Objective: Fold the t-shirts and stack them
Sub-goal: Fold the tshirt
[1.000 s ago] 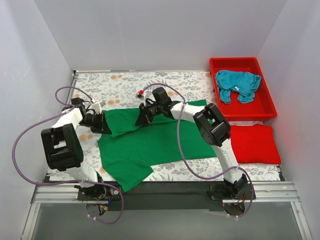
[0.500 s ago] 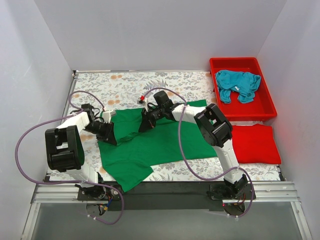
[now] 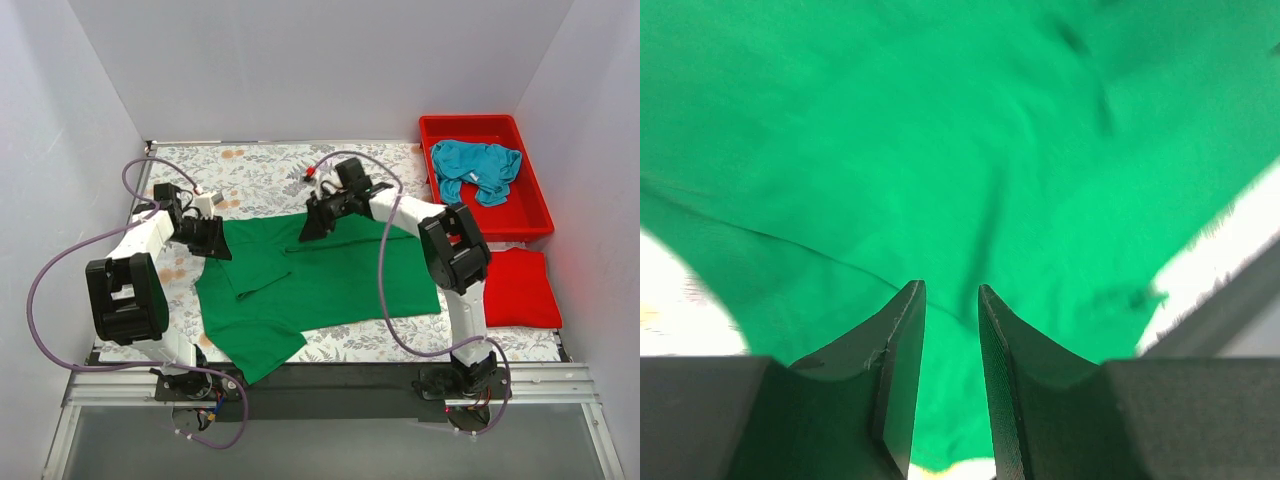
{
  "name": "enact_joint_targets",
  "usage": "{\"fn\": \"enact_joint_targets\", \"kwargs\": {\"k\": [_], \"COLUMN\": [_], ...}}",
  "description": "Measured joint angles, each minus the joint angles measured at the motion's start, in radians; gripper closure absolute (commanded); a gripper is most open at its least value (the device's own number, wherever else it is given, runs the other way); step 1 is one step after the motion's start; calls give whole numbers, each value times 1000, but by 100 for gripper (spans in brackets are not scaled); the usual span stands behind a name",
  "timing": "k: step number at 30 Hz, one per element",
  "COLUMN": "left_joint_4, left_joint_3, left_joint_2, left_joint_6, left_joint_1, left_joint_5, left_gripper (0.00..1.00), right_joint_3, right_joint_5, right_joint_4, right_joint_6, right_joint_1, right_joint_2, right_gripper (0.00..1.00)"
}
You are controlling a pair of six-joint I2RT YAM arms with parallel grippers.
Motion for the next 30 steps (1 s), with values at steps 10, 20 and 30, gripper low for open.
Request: {"fn": "enact_joint_targets", "kwargs": {"k": [10, 20, 30], "left_joint_4": [229, 285, 280], "left_joint_3": [82, 128, 453], "left_joint_2": [110, 277, 504], "left_joint_6": [-286, -372, -369], "left_joint_1": [0, 0, 0], "left_joint_5": [-177, -322, -351], "left_gripper": [73, 74, 73], "right_joint_3": [95, 36, 309], "right_joint_5": [346, 681, 758], "right_joint_4": [-339, -470, -488], "right_joint_6": [-224, -365, -376], "right_joint_1": [-335, -367, -356], "right_joint_2": [-13, -18, 156], "right_gripper": [57, 57, 53]}}
